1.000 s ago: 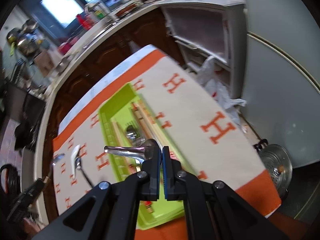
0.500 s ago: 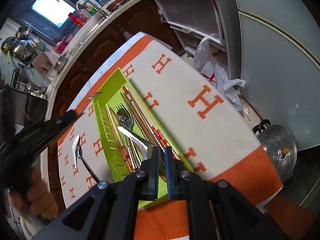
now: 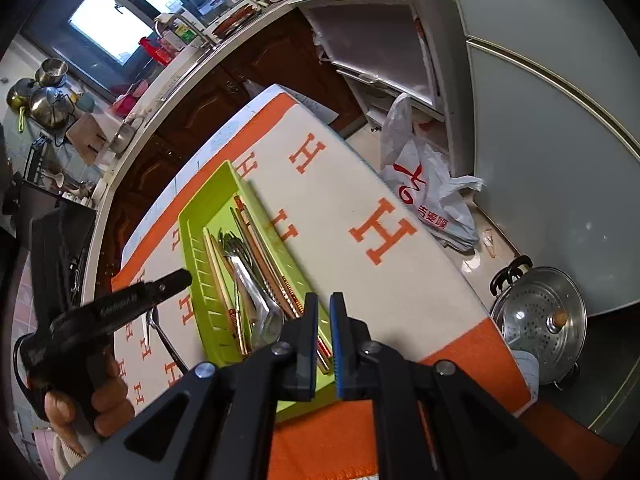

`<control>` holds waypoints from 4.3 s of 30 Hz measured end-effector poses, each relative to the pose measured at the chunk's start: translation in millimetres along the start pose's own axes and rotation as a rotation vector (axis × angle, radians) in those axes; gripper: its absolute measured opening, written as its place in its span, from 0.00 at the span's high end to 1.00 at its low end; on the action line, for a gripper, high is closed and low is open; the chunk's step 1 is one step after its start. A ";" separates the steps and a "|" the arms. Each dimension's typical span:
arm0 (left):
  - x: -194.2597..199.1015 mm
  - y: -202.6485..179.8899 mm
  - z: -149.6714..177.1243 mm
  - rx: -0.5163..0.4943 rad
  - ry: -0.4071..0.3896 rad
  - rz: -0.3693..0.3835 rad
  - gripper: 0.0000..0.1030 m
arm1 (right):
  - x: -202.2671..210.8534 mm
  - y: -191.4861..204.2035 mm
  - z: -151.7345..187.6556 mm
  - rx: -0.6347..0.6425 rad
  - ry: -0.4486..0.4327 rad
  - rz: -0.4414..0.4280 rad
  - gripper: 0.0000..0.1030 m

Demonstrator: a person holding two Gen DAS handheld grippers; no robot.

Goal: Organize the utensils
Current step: 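Carry both spoons into the green tray and open both tools, then move the right tool to the last metal spoon and grasp it, then grasp the white ceramic spoon with the left tool while the right tool lifts its spoon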

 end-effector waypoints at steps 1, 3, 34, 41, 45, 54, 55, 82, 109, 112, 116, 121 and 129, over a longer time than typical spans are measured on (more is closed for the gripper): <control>3.9 0.1 3.8 -0.009 -0.005 -0.006 0.95 | -0.2 0.9 -0.1 0.008 0.001 0.000 0.93; 14.0 1.1 12.4 -0.022 -0.016 -0.012 0.94 | -0.9 4.3 0.9 0.022 0.003 -0.005 0.93; 139.3 164.6 111.1 0.182 -0.144 -0.189 0.94 | -10.7 144.3 53.5 0.385 0.071 -0.081 0.93; 139.6 202.1 124.4 0.233 -0.139 -0.189 0.93 | -22.1 190.2 69.6 0.516 0.116 -0.101 0.92; 136.9 221.8 133.1 0.272 -0.132 -0.185 0.93 | -36.3 219.2 77.2 0.597 0.178 -0.140 0.92; 128.5 265.4 146.9 0.350 -0.128 -0.198 0.93 | -94.6 276.2 80.4 0.733 0.321 -0.206 0.80; 127.0 269.1 147.1 0.355 -0.125 -0.200 0.93 | -103.4 281.9 79.8 0.747 0.332 -0.206 0.80; 85.5 309.4 132.0 0.423 -0.077 -0.153 0.93 | -188.2 335.0 91.4 1.088 0.390 -0.327 0.90; 39.9 278.0 8.8 0.113 0.008 0.039 0.93 | -123.4 266.6 65.0 0.773 0.238 -0.313 0.98; 36.2 283.6 -1.1 0.126 0.016 0.046 0.93 | -123.9 259.6 62.4 0.752 0.239 -0.314 0.98; 26.2 285.0 -4.9 0.118 0.041 0.026 0.82 | -123.6 254.7 60.0 0.736 0.239 -0.313 0.98; 19.1 275.5 -4.2 0.066 0.057 0.001 0.69 | -123.5 254.1 59.9 0.722 0.248 -0.332 0.98; 13.6 269.8 -11.1 0.060 0.018 0.074 0.72 | -121.9 247.2 57.7 0.690 0.241 -0.334 0.98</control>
Point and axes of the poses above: each gripper's, at about its wrist camera, not at the fingertips, and x roughly against the way its jaws point, y to its left, z to its underside, the point moved 3 cm from there along -x, roughly the way its jaws point, and after that the axes turned 5 degrees about z, right-handed, at the moved point
